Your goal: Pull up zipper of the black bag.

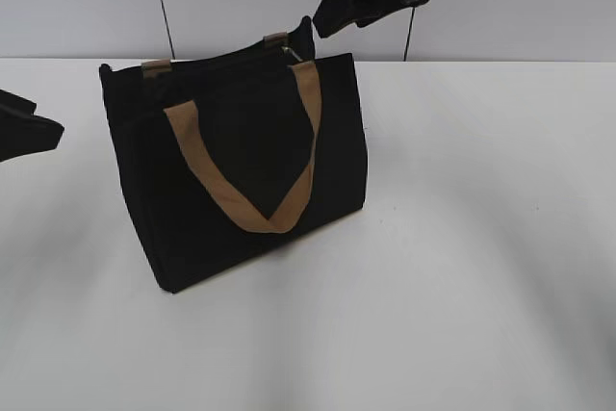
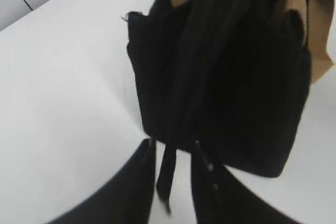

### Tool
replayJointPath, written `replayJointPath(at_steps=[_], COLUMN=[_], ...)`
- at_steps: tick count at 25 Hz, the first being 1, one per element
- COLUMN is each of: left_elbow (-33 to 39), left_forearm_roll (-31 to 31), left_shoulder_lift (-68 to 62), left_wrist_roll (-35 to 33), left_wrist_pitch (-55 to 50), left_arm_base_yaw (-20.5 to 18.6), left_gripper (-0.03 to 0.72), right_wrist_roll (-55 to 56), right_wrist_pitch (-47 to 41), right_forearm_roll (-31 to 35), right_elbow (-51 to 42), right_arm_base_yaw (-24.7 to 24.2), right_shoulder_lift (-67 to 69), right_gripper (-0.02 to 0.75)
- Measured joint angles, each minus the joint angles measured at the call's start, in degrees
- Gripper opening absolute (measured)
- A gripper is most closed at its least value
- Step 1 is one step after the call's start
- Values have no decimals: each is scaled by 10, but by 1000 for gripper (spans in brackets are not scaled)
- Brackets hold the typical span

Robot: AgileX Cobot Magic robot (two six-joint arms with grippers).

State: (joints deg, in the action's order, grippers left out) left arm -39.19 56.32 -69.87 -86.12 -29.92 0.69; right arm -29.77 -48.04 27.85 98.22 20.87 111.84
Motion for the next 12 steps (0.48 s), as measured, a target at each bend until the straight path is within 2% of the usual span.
replayJointPath(at_steps=[2, 4, 5, 9, 12], left_elbow=[0, 0, 0, -10, -32], left_forearm_roll=[20, 30, 33, 34, 7], left_shoulder_lift=[0, 0, 0, 6, 6], left_wrist_roll=[9, 26, 37, 101, 191], left_wrist_pitch=[-4, -7, -9, -11, -12], left_arm_base_yaw=[0, 0, 0, 0, 0], left_gripper=[360, 490, 532, 580, 585], right_wrist_roll=[-1, -3, -3, -14, -25], right_wrist_pitch=[-7, -20, -26, -55, -87], right_forearm_roll=[2, 2, 3, 2, -29], right_elbow=[0, 0, 0, 0, 0], right_arm_base_yaw=[-1, -1, -2, -4, -4], right_shoulder_lift=[-7, -17, -23, -54, -79], right_gripper=[461, 484, 491, 498, 500])
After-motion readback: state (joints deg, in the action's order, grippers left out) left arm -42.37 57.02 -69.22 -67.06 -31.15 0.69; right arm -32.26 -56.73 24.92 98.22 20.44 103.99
